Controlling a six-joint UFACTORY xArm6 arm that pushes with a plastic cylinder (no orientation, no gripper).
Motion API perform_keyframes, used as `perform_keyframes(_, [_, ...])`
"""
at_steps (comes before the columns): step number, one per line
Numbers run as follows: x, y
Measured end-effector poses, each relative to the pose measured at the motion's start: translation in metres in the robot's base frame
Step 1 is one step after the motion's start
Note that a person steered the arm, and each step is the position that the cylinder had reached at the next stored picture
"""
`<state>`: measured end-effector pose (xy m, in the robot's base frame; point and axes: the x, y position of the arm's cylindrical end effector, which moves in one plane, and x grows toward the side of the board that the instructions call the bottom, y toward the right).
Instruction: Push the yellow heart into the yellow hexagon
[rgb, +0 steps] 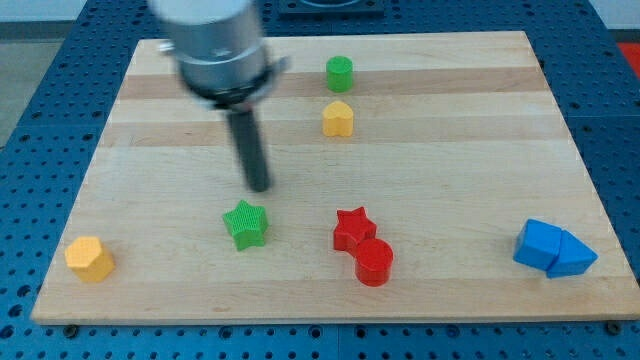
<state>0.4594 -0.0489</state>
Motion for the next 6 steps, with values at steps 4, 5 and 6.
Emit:
perform_keyframes(4, [-0.105, 0.060])
perform_keyframes(5, [-0.080, 0.023])
perform_keyframes(6, [-0.048, 0.016])
